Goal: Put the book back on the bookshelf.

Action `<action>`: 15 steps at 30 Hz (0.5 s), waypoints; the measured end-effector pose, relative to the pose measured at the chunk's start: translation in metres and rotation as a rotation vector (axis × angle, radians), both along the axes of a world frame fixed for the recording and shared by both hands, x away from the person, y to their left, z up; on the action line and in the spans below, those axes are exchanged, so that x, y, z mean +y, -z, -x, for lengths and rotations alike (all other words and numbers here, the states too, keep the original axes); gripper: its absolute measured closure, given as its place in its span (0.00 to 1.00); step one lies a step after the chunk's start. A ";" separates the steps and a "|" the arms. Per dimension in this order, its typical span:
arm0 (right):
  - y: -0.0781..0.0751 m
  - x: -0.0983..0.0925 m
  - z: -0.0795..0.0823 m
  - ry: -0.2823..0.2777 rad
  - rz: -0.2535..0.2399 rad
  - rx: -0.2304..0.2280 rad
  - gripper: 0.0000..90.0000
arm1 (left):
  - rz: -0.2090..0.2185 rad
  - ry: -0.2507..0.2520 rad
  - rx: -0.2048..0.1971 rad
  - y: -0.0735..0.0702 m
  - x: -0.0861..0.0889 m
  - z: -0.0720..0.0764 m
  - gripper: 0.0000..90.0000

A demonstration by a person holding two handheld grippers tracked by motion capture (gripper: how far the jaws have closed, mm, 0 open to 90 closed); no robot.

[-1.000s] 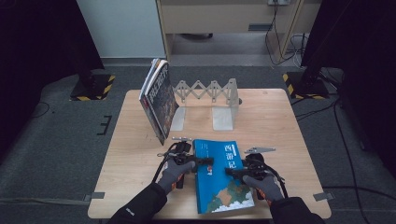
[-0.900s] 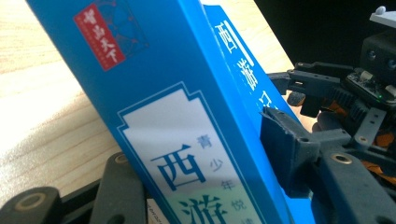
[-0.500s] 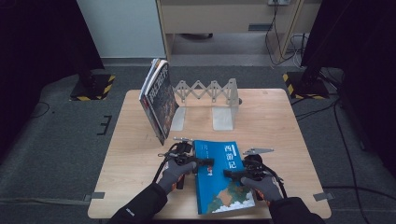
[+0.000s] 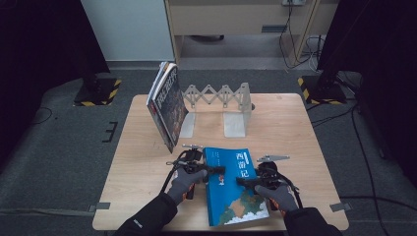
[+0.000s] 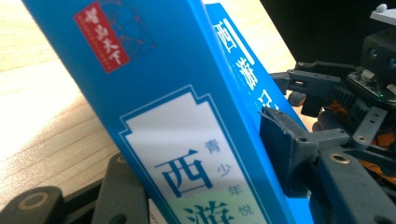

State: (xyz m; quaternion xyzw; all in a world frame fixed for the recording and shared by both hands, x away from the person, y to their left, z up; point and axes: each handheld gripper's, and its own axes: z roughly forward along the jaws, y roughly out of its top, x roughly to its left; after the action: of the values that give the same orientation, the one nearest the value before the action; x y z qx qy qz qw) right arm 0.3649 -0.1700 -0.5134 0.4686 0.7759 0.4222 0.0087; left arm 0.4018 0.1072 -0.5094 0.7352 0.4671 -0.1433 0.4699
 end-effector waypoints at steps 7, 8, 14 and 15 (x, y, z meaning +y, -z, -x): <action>-0.003 -0.001 -0.001 0.006 -0.031 -0.013 0.18 | 0.025 0.000 -0.043 -0.012 0.003 0.001 0.58; -0.004 -0.001 -0.001 0.007 -0.035 -0.021 0.18 | 0.031 -0.003 -0.045 -0.014 0.003 0.002 0.58; -0.009 -0.006 -0.002 0.016 -0.061 -0.053 0.22 | 0.040 0.021 -0.095 -0.023 0.001 0.004 0.60; -0.010 -0.007 -0.003 0.015 -0.067 -0.055 0.22 | 0.043 0.020 -0.102 -0.025 0.001 0.004 0.60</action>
State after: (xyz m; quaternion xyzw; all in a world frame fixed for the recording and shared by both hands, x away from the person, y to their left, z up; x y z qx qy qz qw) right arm 0.3675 -0.1766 -0.5035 0.4627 0.7572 0.4606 0.0177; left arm 0.3974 0.1085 -0.4843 0.7360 0.4320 -0.1205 0.5072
